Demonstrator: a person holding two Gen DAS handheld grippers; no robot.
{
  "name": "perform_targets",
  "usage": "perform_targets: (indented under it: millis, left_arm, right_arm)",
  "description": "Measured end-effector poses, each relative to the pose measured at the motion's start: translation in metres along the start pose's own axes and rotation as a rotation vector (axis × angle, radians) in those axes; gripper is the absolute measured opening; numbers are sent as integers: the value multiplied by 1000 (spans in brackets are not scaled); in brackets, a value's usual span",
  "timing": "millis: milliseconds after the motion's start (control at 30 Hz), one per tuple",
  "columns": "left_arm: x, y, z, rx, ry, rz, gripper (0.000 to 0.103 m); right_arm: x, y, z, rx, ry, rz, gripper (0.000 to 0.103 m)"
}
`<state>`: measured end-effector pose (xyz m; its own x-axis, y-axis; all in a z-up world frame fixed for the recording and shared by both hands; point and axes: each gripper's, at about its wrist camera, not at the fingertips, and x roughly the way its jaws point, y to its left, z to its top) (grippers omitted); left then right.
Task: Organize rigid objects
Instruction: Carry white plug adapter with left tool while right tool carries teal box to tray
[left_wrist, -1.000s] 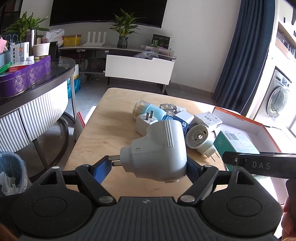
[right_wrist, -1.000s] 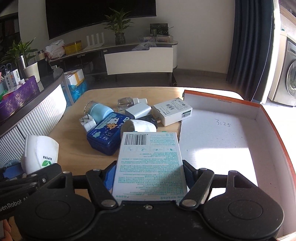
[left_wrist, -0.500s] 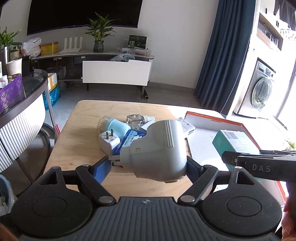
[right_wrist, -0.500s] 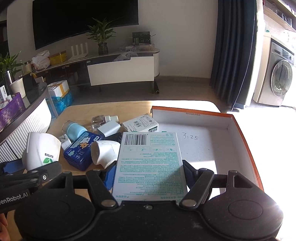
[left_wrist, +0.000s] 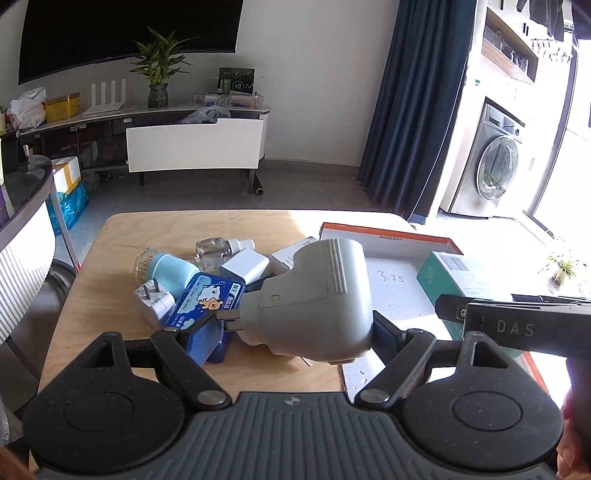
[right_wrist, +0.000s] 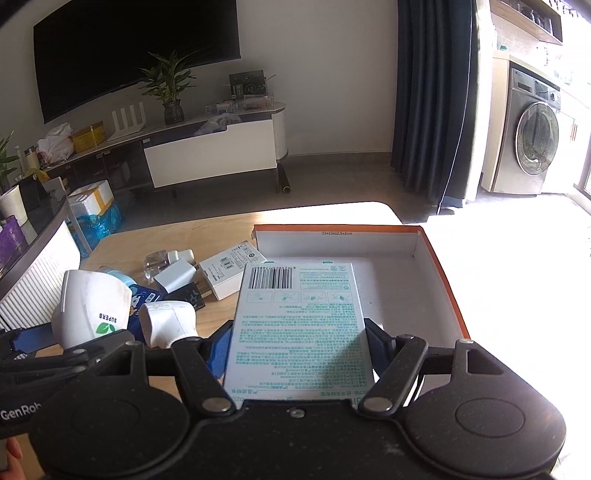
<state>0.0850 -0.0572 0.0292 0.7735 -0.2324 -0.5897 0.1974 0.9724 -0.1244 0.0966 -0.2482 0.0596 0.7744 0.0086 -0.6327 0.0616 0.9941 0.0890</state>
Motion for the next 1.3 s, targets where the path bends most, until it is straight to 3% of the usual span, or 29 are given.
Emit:
perform_targets:
  millis: [700,1300]
  left_arm:
    - [30,-34,15,53,22,-58,85]
    - [52,-46,19,68,50,-66,85]
  right_arm:
    - [11,-47,17,26,-20,-34,85]
    - [34,-58,26,27,3,-42,85]
